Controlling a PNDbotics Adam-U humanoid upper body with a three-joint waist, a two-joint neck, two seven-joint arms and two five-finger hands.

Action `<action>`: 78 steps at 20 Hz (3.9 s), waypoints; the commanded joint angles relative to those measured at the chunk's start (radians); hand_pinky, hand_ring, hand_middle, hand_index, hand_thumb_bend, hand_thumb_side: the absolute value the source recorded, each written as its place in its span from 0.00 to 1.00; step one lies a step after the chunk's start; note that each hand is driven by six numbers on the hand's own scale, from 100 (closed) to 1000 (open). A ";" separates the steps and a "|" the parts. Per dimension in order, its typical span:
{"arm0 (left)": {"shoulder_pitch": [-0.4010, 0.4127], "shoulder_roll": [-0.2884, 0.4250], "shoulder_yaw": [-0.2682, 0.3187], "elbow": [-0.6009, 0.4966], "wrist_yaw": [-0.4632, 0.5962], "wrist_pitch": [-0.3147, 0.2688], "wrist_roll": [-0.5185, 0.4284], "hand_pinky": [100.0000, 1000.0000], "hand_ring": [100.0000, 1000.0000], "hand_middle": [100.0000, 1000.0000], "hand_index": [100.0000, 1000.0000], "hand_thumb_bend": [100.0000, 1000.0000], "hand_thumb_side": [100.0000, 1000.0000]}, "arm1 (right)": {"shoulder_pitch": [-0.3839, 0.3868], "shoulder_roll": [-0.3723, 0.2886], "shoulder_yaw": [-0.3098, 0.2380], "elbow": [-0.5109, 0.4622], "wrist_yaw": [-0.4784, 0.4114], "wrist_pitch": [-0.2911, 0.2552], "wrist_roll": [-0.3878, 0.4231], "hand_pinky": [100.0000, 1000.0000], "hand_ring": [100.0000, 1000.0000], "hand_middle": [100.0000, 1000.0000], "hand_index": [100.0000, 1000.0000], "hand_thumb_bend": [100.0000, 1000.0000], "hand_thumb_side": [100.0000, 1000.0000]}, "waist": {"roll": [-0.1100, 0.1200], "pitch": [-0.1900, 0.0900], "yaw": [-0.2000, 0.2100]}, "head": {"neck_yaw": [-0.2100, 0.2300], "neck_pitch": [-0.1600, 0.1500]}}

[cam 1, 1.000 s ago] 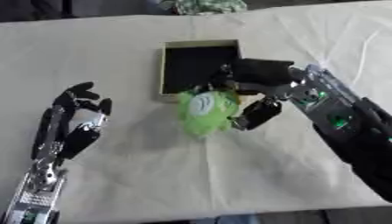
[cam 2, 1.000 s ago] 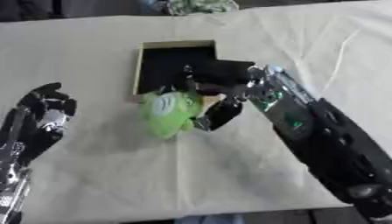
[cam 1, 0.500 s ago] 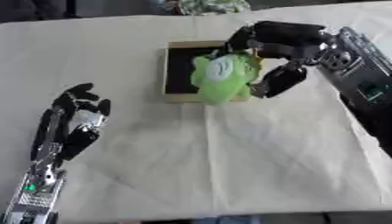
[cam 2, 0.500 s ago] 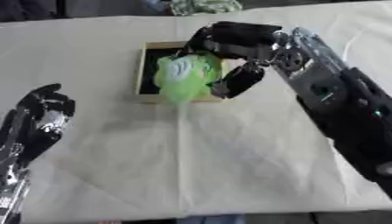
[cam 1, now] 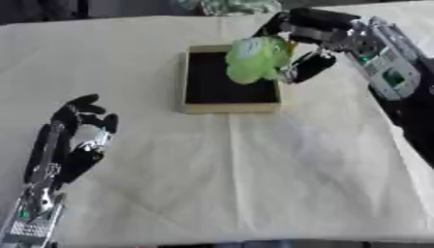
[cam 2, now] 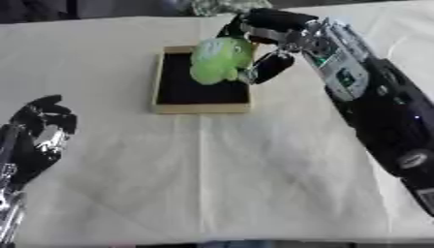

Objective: Pick up objects on the table and place them in the box.

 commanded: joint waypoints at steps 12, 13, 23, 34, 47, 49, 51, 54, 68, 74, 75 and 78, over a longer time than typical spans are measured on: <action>-0.018 0.003 -0.018 -0.023 0.010 -0.006 -0.023 0.82 0.52 0.57 0.81 0.30 0.44 | -0.091 0.141 -0.112 0.269 0.227 -0.020 -0.119 0.77 0.64 0.48 0.63 0.00 0.10 | -0.001 -0.012 0.033 | -0.040 -0.003; -0.019 0.002 -0.019 -0.023 0.010 -0.006 -0.024 0.82 0.52 0.57 0.81 0.30 0.44 | -0.095 0.152 -0.117 0.284 0.244 -0.020 -0.127 0.77 0.64 0.49 0.64 0.00 0.11 | -0.002 -0.012 0.036 | -0.043 -0.003; -0.019 -0.001 -0.023 -0.020 0.013 -0.008 -0.028 0.82 0.52 0.57 0.81 0.30 0.45 | -0.110 0.210 -0.141 0.360 0.394 -0.003 -0.166 0.81 0.75 0.72 0.90 0.05 0.30 | -0.003 -0.014 0.045 | -0.051 0.003; -0.019 -0.002 -0.022 -0.018 0.012 -0.009 -0.027 0.82 0.52 0.58 0.81 0.30 0.45 | -0.105 0.205 -0.136 0.370 0.477 0.013 -0.131 0.89 0.86 0.91 0.99 0.27 0.42 | -0.005 -0.015 0.042 | -0.051 0.003; -0.017 0.004 -0.015 -0.019 0.008 -0.008 -0.022 0.82 0.52 0.58 0.81 0.30 0.45 | -0.122 0.138 -0.134 0.279 0.452 0.000 -0.081 0.91 0.88 0.97 1.00 0.34 0.41 | -0.008 -0.016 0.026 | -0.036 0.001; -0.017 0.005 -0.014 -0.020 0.007 -0.008 -0.021 0.82 0.52 0.58 0.81 0.30 0.45 | -0.126 0.122 -0.131 0.253 0.437 0.003 -0.077 0.91 0.88 0.97 1.00 0.34 0.42 | -0.009 -0.017 0.024 | -0.034 -0.002; -0.016 0.006 -0.012 -0.020 0.007 -0.007 -0.019 0.82 0.52 0.58 0.81 0.30 0.45 | -0.128 0.106 -0.128 0.222 0.409 0.004 -0.076 0.91 0.88 0.97 1.00 0.33 0.41 | -0.009 -0.016 0.021 | -0.032 -0.004; -0.016 0.006 -0.010 -0.021 0.006 -0.007 -0.018 0.82 0.52 0.58 0.81 0.30 0.45 | -0.124 0.077 -0.122 0.158 0.351 0.011 -0.077 0.90 0.87 0.96 1.00 0.31 0.41 | -0.007 -0.014 0.014 | -0.028 -0.005; -0.012 0.005 0.002 -0.019 0.001 -0.003 -0.003 0.82 0.52 0.58 0.81 0.30 0.46 | 0.048 -0.104 -0.062 -0.368 -0.067 0.114 -0.120 0.85 0.84 0.92 0.98 0.19 0.38 | 0.004 -0.002 -0.042 | 0.017 -0.012; -0.010 0.004 0.004 -0.017 -0.005 0.009 0.003 0.81 0.52 0.58 0.81 0.32 0.48 | 0.152 -0.136 -0.061 -0.541 -0.135 0.141 -0.143 0.83 0.81 0.86 0.96 0.14 0.35 | 0.007 0.000 -0.057 | 0.028 -0.011; -0.011 0.005 0.003 -0.017 -0.005 0.011 0.004 0.81 0.52 0.58 0.81 0.32 0.49 | 0.168 -0.136 -0.063 -0.561 -0.137 0.143 -0.148 0.82 0.80 0.85 0.96 0.12 0.35 | 0.008 0.000 -0.057 | 0.032 -0.010; -0.011 0.005 0.000 -0.017 -0.005 0.012 0.002 0.81 0.52 0.58 0.81 0.32 0.49 | 0.209 -0.135 -0.064 -0.599 -0.143 0.149 -0.159 0.81 0.79 0.83 0.95 0.10 0.35 | 0.009 0.001 -0.061 | 0.034 -0.008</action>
